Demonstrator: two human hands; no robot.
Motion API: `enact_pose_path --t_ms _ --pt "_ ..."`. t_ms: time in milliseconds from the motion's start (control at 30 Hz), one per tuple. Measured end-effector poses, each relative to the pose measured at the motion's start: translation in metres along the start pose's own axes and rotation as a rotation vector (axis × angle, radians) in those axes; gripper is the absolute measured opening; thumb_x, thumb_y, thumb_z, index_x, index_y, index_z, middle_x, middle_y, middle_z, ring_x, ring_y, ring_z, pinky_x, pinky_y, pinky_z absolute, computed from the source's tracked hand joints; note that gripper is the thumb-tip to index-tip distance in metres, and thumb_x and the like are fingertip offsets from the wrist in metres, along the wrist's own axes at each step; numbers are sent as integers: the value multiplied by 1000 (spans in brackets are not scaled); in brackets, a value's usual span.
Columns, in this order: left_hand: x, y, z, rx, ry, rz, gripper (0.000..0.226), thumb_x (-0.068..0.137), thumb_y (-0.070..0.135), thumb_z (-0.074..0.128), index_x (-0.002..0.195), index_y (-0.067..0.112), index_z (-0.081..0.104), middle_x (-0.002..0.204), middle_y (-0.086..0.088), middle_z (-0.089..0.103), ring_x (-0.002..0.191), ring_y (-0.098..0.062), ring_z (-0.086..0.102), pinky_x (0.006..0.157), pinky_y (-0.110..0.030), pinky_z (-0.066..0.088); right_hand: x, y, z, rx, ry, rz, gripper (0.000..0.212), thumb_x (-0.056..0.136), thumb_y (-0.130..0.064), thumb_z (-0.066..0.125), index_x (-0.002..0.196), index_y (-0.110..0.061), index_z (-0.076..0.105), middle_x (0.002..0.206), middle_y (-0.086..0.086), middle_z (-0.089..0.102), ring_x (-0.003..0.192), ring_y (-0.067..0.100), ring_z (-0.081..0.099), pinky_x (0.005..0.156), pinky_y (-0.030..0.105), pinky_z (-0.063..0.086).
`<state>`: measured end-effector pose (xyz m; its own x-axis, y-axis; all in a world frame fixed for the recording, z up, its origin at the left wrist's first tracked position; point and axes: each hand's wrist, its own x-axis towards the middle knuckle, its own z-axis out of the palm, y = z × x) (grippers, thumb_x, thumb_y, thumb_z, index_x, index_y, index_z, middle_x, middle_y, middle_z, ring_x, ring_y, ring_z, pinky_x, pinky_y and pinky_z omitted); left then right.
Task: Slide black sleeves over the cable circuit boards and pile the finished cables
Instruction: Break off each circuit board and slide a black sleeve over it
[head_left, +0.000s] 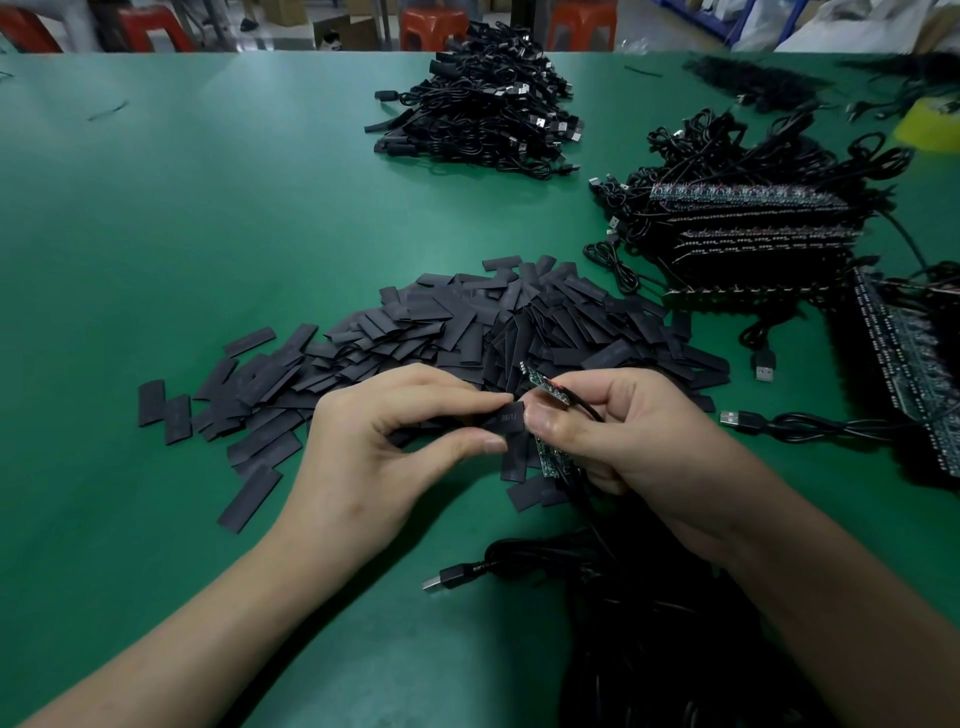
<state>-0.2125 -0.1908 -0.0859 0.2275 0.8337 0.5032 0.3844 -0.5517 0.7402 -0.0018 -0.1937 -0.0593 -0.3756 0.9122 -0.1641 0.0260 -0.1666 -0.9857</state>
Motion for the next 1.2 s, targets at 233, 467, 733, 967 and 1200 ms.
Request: enact_pose_path --t_ms 233,467,733,967,1200 --pt "0 -1 1 -32 -8 -11 26 77 27 82 103 23 79 96 9 75 90 -14 72 82 -25 54 0 1 1 36 19 -11 11 82 -26 72 82 -16 77 53 -14 53 42 -3 37 42 11 24" --pt "-1 0 0 -29 -14 -6 26 79 28 81 104 21 79 96 8 75 90 -15 72 81 -27 55 1 2 0 32 20 -9 11 75 -33 75 81 -25 80 55 -13 48 45 2 28 44 21 16" --pt "-2 5 0 24 1 20 26 81 31 80 105 23 79 96 9 74 90 -13 71 81 -23 52 1 -1 1 -2 12 -9 11 75 -36 74 80 -27 79 55 -7 38 50 9 23 48 28 12" --pt "-1 7 0 48 -4 16 23 81 29 80 102 20 80 95 7 74 89 -12 71 81 -25 53 2 3 -3 -48 -5 -68 14 95 -2 63 87 -11 70 47 -16 56 41 -5 50 44 4 35" --pt "-3 11 -2 220 -2 100 24 84 34 77 103 21 81 94 8 71 88 -5 67 79 -19 50 5 11 -1 -170 53 -77 12 83 -26 73 89 -16 75 73 -1 64 69 7 55 67 19 43"
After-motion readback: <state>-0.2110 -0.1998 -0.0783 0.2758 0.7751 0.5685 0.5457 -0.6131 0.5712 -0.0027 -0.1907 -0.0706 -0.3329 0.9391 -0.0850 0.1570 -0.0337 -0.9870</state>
